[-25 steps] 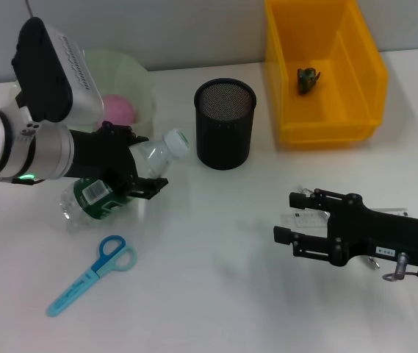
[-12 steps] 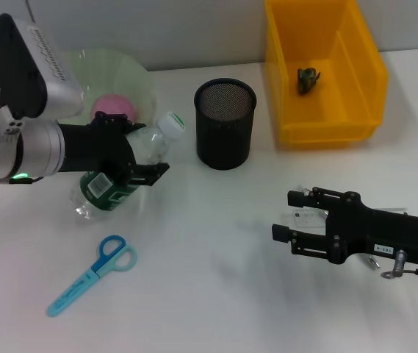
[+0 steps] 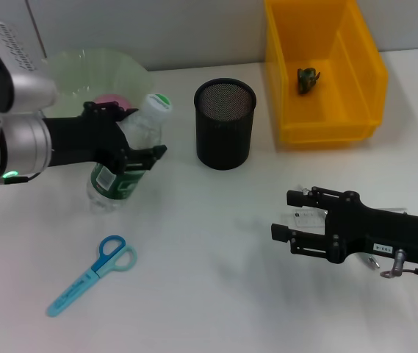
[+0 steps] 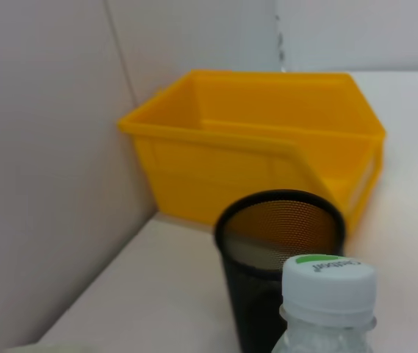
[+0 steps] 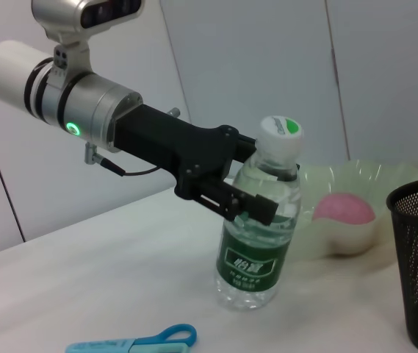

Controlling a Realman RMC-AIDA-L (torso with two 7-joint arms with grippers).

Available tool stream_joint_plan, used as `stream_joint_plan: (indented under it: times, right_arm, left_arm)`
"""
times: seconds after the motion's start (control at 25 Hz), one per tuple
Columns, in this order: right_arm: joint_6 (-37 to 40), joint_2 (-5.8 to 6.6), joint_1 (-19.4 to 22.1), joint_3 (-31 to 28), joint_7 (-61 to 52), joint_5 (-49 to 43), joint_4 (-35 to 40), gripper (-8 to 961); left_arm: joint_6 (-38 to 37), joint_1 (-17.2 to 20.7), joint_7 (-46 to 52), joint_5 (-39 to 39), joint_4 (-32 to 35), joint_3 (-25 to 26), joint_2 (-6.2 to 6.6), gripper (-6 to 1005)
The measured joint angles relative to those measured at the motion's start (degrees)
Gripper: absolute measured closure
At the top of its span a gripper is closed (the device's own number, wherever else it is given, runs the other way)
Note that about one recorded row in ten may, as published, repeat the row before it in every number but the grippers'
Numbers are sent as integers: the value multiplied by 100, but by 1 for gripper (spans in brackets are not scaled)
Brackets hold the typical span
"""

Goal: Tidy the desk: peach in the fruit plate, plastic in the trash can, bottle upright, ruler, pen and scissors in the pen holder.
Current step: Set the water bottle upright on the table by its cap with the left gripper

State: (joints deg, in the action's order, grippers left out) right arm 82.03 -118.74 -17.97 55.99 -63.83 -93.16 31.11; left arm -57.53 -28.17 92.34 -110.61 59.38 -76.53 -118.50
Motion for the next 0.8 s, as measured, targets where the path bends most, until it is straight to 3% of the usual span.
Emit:
stream_joint_plan:
  times: [0.36,0.8]
  right_arm:
    - [7,9,-5,0,-37,-10,0,258]
    - [14,9,-10,0,-50,-10,0,259]
  left_arm:
    - [38,146,-386,821,-355,327,5,250]
    - [8,241,-398,1066,-431,352,2,282]
